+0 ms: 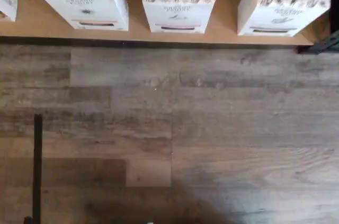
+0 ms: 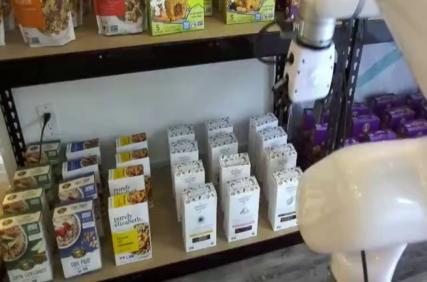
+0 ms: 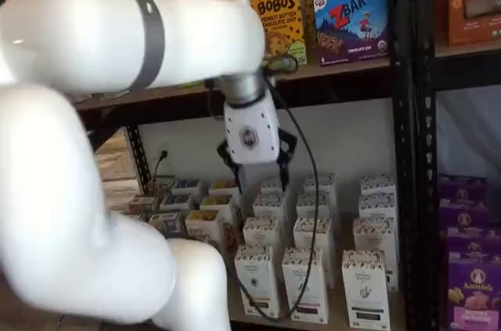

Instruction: Pick up the white box with a green strip in the middle, on the bottom shelf, the sixth box from the left

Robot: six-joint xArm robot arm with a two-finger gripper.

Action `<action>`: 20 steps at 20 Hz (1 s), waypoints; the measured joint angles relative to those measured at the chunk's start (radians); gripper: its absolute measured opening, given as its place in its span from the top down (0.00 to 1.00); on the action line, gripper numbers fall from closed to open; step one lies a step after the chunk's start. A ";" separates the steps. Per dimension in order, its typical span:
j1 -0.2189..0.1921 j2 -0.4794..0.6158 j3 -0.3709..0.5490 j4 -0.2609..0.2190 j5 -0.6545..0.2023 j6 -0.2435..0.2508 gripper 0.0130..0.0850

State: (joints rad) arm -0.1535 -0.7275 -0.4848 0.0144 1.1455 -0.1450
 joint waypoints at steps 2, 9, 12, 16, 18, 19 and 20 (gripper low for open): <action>-0.013 0.047 0.031 0.001 -0.067 -0.014 0.00; -0.040 0.271 0.093 -0.066 -0.329 -0.001 0.00; -0.063 0.393 0.099 -0.043 -0.459 -0.039 0.00; -0.085 0.539 0.098 0.018 -0.628 -0.112 0.00; -0.090 0.605 0.089 0.049 -0.691 -0.147 0.00; -0.092 0.637 0.083 0.058 -0.718 -0.158 0.00; -0.094 0.670 0.076 0.063 -0.746 -0.165 0.00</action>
State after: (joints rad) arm -0.2472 -0.0579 -0.4088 0.0774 0.3993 -0.3105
